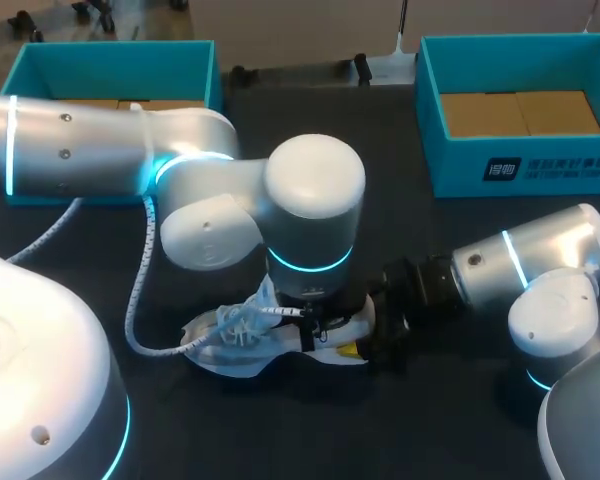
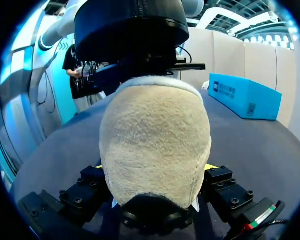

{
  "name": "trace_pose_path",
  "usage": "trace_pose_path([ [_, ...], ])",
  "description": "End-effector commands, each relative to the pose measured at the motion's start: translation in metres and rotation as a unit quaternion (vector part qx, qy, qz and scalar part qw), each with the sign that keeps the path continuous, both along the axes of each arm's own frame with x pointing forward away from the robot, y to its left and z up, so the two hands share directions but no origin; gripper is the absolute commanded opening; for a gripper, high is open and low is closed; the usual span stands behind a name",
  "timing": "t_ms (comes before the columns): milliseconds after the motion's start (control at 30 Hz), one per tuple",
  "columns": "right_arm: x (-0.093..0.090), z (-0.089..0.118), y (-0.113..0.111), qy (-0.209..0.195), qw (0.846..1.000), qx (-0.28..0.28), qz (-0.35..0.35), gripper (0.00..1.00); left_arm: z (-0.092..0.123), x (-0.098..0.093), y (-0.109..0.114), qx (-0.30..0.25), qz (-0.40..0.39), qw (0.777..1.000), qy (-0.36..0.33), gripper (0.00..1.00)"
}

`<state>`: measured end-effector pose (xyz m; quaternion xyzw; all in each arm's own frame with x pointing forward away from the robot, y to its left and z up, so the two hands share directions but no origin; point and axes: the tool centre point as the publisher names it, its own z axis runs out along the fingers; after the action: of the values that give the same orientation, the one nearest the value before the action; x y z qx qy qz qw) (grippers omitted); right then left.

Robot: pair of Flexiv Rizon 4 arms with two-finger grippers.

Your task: Take the shoe out of the shoebox, open the shoe tongue, remove and reinsert the insole, then place the shoe into the shoebox

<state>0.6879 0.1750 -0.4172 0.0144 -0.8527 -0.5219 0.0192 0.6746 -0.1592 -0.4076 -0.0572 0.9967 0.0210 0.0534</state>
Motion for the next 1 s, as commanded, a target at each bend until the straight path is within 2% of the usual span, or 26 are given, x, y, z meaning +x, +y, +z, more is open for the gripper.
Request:
trace_pose_path([
  [33,0.000,0.005,0.002,0.000,1.000,-0.003,0.000,0.00,-0.001,-0.001,0.001,-0.017,0.001,1.000,0.004,0.00],
  [500,0.000,0.005,0.002,0.000,1.000,-0.003,0.000,0.00,0.050,-0.008,0.010,-0.112,0.008,0.993,0.038,0.00],
  [733,0.000,0.005,0.002,0.000,1.000,-0.003,0.000,0.00,0.048,-0.008,0.003,-0.108,-0.007,0.992,0.067,0.00],
  [800,0.000,0.005,0.002,0.000,1.000,-0.003,0.000,0.00,0.048,-0.009,0.002,-0.121,-0.011,0.989,0.079,0.00],
  [1000,0.000,0.005,0.002,0.000,1.000,-0.003,0.000,0.00,0.054,-0.007,0.004,-0.128,-0.005,0.989,0.072,0.00],
])
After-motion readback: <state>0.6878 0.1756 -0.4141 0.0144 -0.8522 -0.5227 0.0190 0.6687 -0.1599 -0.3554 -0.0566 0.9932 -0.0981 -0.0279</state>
